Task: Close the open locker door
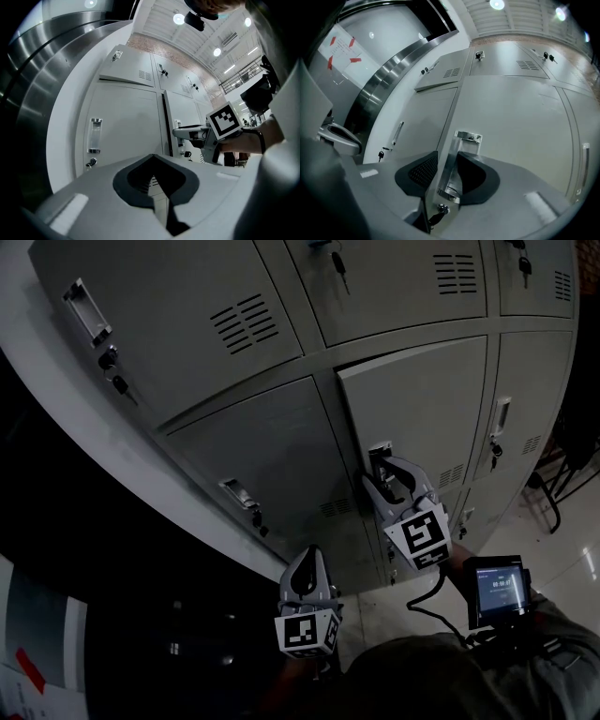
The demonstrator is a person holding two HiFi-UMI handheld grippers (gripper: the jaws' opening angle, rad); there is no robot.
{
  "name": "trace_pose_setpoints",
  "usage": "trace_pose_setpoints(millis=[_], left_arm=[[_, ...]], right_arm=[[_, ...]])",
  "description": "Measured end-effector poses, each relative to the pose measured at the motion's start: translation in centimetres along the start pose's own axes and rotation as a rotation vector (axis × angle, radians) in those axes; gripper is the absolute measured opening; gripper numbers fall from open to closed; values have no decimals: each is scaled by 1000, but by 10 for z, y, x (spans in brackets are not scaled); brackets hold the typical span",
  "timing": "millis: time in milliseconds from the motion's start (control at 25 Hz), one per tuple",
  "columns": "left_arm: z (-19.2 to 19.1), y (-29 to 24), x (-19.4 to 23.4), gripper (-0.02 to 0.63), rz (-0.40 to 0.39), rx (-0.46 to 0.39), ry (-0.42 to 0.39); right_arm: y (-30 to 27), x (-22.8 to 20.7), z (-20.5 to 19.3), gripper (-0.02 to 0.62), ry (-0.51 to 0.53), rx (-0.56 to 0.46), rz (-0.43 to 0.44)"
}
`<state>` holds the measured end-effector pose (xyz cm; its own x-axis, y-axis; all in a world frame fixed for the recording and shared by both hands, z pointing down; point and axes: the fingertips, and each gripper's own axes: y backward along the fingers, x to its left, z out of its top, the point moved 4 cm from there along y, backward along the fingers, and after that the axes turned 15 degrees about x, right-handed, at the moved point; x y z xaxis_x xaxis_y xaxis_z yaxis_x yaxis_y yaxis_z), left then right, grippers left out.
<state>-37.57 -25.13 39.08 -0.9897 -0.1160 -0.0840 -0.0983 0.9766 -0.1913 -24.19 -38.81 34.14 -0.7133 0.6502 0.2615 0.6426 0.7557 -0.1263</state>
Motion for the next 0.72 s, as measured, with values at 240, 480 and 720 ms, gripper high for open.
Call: trace_pose_setpoints(millis=[240,480,720], left_arm=[[-4,0,9,0,17,6,13],[-5,0,15,0,27,12,29],[-6,0,18,0,28,15,38]], right_arm=[[-11,-17,-2,124,-18,10,-66],[-14,-19,-1,94,-10,9,-78],[-16,-19,-1,91,-3,13,-84]])
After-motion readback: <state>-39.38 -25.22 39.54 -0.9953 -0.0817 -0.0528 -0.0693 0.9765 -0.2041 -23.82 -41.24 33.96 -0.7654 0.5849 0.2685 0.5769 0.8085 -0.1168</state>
